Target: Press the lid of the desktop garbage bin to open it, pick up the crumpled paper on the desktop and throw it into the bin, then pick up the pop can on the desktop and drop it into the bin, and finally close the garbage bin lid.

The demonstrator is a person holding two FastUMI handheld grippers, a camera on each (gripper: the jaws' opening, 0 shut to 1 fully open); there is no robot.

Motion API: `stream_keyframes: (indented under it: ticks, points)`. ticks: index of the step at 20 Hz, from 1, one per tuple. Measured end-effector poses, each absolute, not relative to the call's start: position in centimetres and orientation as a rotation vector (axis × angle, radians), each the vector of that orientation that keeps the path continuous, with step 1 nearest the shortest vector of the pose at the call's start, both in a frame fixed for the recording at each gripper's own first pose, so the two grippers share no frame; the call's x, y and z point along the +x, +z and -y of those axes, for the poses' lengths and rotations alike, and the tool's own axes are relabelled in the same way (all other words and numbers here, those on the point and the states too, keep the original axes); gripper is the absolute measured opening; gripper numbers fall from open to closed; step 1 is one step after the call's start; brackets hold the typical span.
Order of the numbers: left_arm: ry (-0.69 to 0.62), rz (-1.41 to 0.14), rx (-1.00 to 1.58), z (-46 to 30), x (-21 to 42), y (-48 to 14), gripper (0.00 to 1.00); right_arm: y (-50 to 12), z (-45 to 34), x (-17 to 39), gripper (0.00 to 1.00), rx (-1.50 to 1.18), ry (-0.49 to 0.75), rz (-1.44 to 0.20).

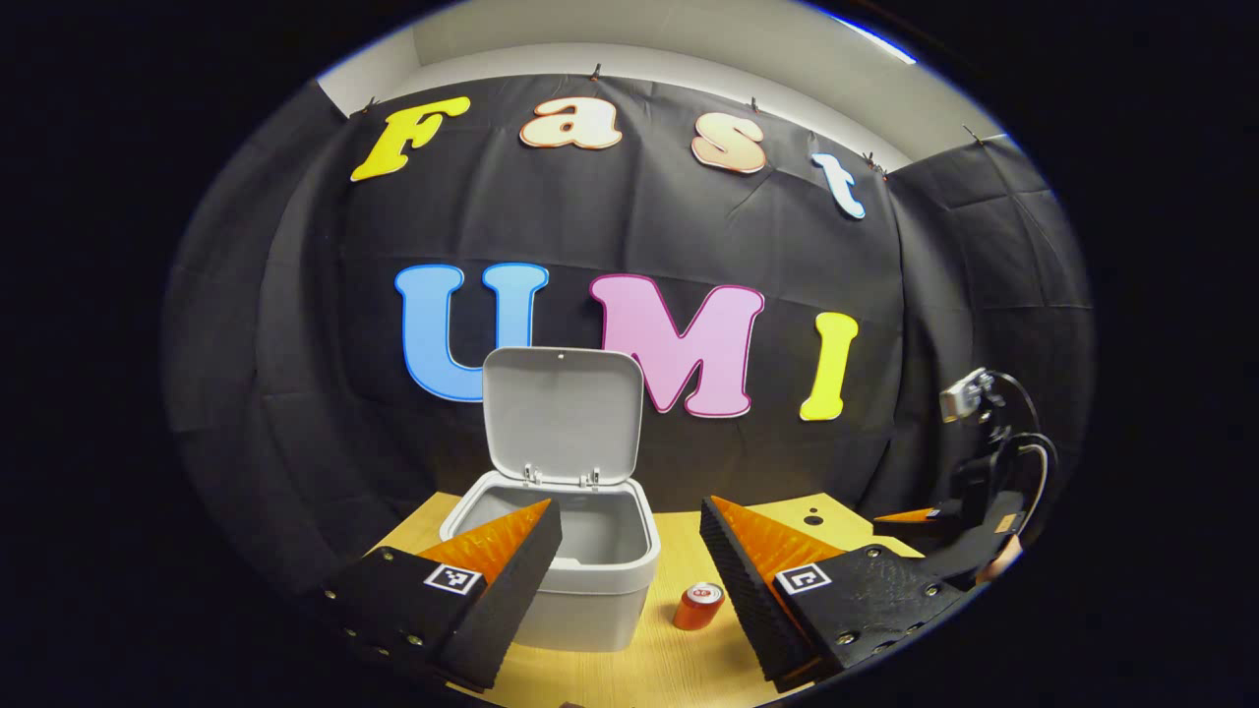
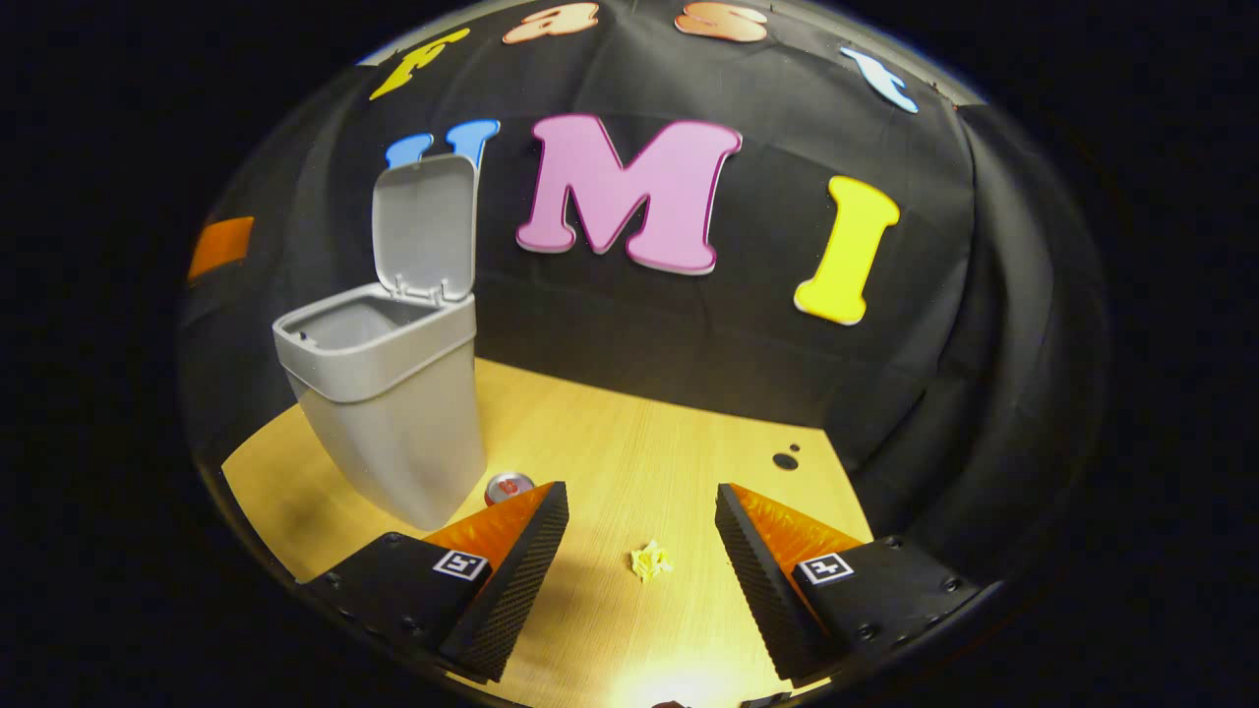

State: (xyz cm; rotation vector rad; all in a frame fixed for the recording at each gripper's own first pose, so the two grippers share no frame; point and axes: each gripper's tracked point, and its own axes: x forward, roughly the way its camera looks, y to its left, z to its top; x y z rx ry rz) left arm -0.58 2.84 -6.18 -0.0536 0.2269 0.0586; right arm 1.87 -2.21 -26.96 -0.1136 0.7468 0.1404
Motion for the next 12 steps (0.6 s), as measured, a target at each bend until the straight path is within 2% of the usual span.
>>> stream_keyframes:
  ticks: [6, 12]
  points:
    - [0.135, -0.292, -0.077, -4.4, -1.8, -8.2, 0.93, -35.9, 3.2, 1.7, 0.99, -0.098, 0.162, -1.026]
    - [0.220, -0.360, -0.024, -6.0, -3.5, -10.3, 0.93, -42.0, 3.6, 2.0, 0.99, -0.135, 0.177, -1.176]
